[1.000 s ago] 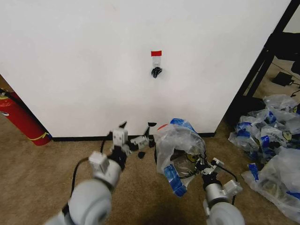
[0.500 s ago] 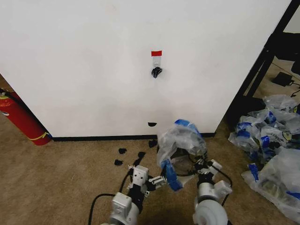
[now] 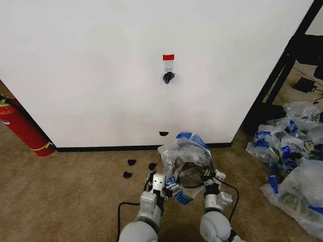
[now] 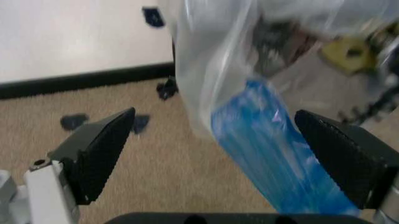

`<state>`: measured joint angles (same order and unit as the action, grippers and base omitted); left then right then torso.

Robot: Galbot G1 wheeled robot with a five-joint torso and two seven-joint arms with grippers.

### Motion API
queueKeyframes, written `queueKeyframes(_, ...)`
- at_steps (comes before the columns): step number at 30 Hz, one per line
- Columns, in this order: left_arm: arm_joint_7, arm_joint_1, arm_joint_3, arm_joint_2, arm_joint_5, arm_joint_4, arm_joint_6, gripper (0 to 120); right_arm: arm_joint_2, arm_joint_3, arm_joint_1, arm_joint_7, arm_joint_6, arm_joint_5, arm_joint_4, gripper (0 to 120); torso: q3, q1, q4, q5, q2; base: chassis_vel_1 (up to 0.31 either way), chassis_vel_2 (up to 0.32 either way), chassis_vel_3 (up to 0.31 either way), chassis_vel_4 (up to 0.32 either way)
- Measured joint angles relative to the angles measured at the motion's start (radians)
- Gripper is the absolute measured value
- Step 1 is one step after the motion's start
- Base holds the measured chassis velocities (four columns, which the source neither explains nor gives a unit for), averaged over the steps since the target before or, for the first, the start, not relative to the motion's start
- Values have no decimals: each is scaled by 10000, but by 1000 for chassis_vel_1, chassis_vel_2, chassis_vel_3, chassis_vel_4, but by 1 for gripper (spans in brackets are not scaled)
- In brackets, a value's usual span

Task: Pick up the garbage bag from the wall and place it over the trash bin.

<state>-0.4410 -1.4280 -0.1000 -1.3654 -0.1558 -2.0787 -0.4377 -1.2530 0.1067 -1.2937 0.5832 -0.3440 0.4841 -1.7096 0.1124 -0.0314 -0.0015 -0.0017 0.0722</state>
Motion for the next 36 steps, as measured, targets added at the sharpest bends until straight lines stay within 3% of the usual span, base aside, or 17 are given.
queueKeyframes(9, -441, -34, -86, -459, 113, 232, 58, 100, 31, 84, 22, -120, -291, -650, 24, 0, 0, 0, -3, 23, 0, 0, 0, 0, 0)
queueKeyframes(17, -507, -28, -91, -449, 40, 244, -56, 72, 187, 165, -10, -140, -343, -803, -129, 0, -1, 0, -1, 9, 0, 0, 0, 0, 0)
queueKeyframes(20, -239, 372, -329, 91, -296, 216, -330, 59, 273, 151, -10, -389, -494, -701, -160, 0, -2, 0, 4, -49, 1, 0, 0, 0, 0)
queueKeyframes(22, -114, 549, -311, 380, -500, 169, -445, 54, 275, 141, -17, -468, -564, -665, -162, 0, 0, 0, 1, -41, 0, 0, 0, 0, 0)
queueKeyframes(24, -60, 892, -197, 796, -887, -10, -565, 59, 269, 117, -46, -559, -614, -617, -162, 0, -2, 1, 0, -18, 0, 0, 0, 0, 0)
queueKeyframes(26, -58, 1205, -117, 1438, -1604, -228, -782, 65, 262, 113, -109, -593, -644, -588, -183, 0, 0, 0, 1, -21, 0, 0, 0, 0, 0)
queueKeyframes(31, -70, 1351, 58, 2131, -2155, -574, -900, 49, 277, 190, -162, -599, -645, -562, -268, 0, -1, 0, -1, -9, 0, 0, 0, 0, 0)
queueKeyframes(35, -56, 1183, 192, 2365, -2335, -933, -1005, 30, 270, 253, -171, -589, -638, -568, -304, 0, -1, 0, 0, -3, 0, 0, 0, 0, 0)
queueKeyframes(36, -56, 1183, 192, 2365, -2335, -933, -1005, 30, 270, 253, -171, -589, -638, -568, -304, 0, -1, 0, 0, -3, 0, 0, 0, 0, 0)
